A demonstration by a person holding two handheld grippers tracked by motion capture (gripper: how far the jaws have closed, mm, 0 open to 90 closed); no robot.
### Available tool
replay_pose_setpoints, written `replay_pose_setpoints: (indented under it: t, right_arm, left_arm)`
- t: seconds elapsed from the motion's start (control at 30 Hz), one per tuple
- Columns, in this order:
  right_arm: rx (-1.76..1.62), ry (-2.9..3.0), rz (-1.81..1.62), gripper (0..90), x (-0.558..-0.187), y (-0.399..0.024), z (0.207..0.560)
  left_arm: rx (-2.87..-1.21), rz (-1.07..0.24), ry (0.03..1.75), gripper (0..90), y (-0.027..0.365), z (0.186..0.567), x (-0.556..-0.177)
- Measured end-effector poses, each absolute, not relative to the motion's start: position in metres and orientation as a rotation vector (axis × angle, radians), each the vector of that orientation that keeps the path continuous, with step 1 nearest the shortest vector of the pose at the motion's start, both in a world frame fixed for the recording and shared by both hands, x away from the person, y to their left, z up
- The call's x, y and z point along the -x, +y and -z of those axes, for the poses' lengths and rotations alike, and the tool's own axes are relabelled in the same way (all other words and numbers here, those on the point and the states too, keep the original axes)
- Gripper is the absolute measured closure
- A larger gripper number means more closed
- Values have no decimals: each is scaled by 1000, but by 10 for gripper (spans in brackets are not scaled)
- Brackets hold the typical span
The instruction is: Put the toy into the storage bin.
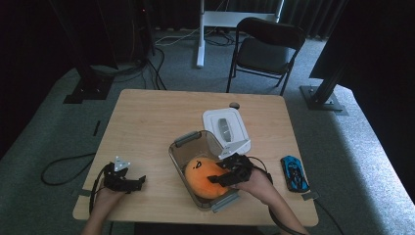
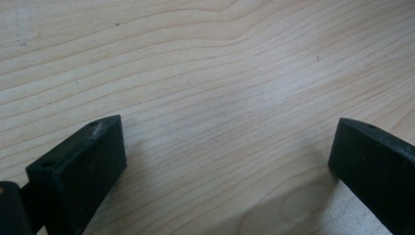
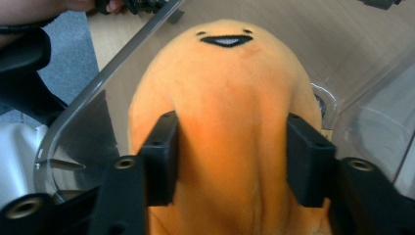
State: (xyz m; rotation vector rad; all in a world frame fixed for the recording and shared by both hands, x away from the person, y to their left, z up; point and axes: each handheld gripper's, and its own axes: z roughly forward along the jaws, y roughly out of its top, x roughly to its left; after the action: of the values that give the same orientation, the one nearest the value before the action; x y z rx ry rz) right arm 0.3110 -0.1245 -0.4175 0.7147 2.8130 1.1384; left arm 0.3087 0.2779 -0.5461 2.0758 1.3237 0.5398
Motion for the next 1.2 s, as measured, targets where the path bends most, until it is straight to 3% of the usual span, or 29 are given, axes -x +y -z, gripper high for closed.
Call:
replay_pose_setpoints:
  t: [0.53,0.8,0.83,1.2]
  right_arm:
    - [-824,2711,-1283,220,-315,-145,402]
    - [-864,2644,-1317,170,-314,-158,398]
    - [-871,2636,-1334,122,-314,-161,399]
    - [-1008,2523,-1302,113,-315,-178,404]
  left_arm:
    - [-2076,-540,1323,10,278,546,-309]
    - [-2077,-540,1323,10,278,546,-309]
    - [-2076,-540,1323,10,278,546,-309]
    - [-2075,-541,1323,10,278,546,-309]
